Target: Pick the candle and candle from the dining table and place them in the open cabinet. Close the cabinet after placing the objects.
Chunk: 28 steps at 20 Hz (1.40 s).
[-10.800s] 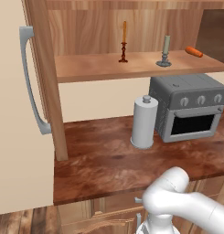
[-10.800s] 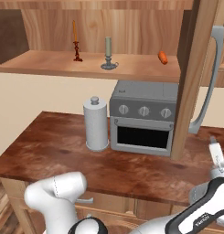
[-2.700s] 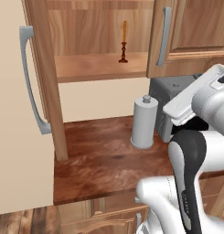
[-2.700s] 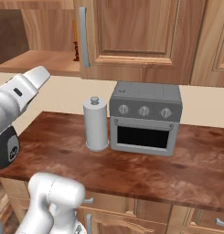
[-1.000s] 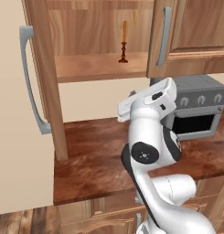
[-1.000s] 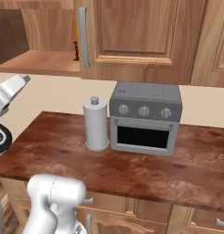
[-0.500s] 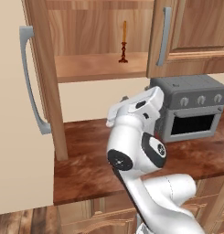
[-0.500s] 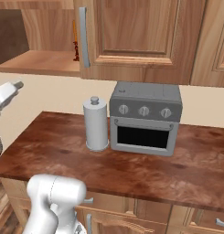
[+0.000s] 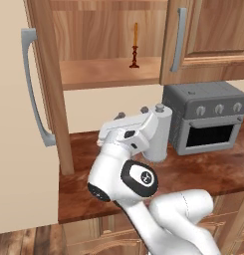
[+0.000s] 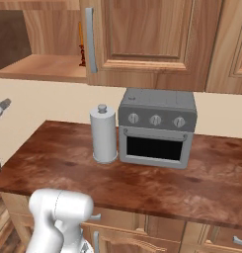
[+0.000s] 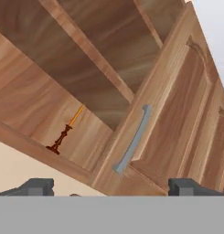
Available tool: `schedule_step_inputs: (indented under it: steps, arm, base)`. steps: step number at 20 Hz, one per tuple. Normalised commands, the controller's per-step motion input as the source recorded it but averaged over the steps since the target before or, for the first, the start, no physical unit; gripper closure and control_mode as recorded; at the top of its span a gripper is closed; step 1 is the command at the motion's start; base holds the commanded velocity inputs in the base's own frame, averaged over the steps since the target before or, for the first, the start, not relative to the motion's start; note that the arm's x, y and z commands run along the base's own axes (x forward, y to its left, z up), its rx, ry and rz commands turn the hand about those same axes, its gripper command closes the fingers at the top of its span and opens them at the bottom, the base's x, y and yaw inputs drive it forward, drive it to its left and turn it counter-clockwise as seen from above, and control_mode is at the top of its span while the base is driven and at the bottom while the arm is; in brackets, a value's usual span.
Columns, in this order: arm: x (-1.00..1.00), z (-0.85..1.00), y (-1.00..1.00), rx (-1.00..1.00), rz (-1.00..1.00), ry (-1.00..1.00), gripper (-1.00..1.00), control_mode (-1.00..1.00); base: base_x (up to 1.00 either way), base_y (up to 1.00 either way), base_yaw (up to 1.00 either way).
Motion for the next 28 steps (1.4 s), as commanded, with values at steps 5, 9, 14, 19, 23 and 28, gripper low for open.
schedule_step_inputs:
  steps: [5, 9, 14, 19, 23, 28]
  arm:
    - [0.00, -0.24, 0.48, -0.01, -0.11, -0.14, -1.00, -1.00]
    - [0.00, -0.01, 0.67, 0.00, -0.16, -0.01, -1.00, -1.00]
    - [0.00, -0.03, 0.11, 0.00, -0.03, 0.03, -1.00, -1.00]
    - [0.00, -0.30, 0.25, 0.00, -0.02, 0.01, -1.00, -1.00]
    - [0.02, -0.38, 0.21, 0.00, -0.03, 0.00, -1.00, -1.00]
    - [0.08, -0.32, 0.42, 0.00, -0.09, 0.01, -1.00, -1.00]
  base:
    - [0.00, 0.00, 0.00]
    - [0.00, 0.00, 0.00]
    - [0.00, 0.00, 0.00]
    - [0.00, 0.00, 0.00]
    - [0.00, 0.00, 0.00]
    - [0.00, 0.00, 0.00]
